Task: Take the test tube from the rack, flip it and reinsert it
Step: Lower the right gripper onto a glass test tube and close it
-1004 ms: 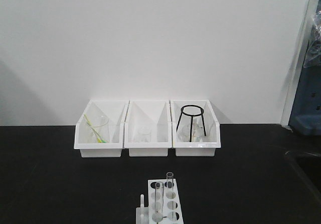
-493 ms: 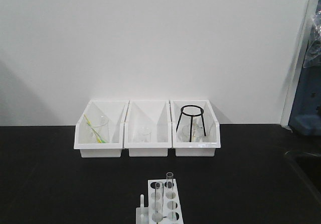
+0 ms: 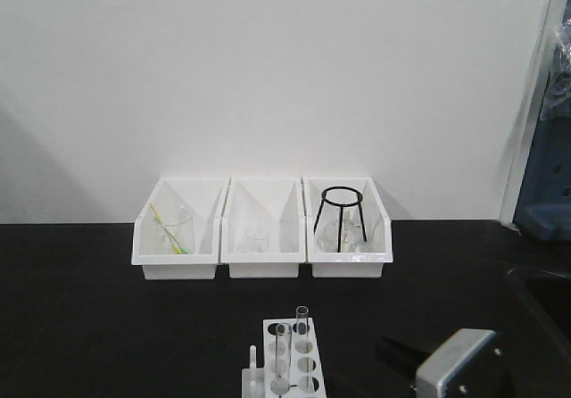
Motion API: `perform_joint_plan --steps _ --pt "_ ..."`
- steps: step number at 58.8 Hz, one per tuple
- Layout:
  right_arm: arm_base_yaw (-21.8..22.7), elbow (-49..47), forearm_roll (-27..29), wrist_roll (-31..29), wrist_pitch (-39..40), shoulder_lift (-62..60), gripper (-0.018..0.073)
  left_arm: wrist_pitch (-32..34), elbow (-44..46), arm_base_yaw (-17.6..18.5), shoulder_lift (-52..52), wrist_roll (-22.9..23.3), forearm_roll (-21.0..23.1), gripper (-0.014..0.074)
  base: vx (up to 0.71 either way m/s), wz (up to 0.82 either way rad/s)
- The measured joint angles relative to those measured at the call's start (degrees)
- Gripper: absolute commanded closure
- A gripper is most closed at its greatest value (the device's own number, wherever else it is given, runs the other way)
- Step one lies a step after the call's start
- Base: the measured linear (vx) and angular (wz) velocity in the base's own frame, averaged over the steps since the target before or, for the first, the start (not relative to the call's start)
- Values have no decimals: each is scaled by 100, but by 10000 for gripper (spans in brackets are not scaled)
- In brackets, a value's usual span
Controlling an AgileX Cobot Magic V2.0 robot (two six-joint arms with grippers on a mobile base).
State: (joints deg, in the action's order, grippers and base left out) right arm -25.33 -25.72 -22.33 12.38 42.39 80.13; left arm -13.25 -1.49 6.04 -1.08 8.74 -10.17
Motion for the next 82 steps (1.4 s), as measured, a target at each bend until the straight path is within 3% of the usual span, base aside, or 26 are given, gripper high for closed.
perform_joint_plan --steps 25,41,49,65,82 --pt "-1 -1272 -619 61 1005 2118 77 0 0 0 0 0 0 602 0 0" --pt "-1 -1818 -678 67 1313 2834 90 0 0 0 0 0 0 602 0 0" --pt "-1 -1945 -678 67 1337 2970 177 0 0 0 0 0 0 602 0 0" --pt "-24 -1945 -739 69 1400 2970 578 0 0 0 0 0 0 602 0 0" --pt "-24 -1945 -753 246 1235 2639 574 0 0 0 0 0 0 602 0 0"
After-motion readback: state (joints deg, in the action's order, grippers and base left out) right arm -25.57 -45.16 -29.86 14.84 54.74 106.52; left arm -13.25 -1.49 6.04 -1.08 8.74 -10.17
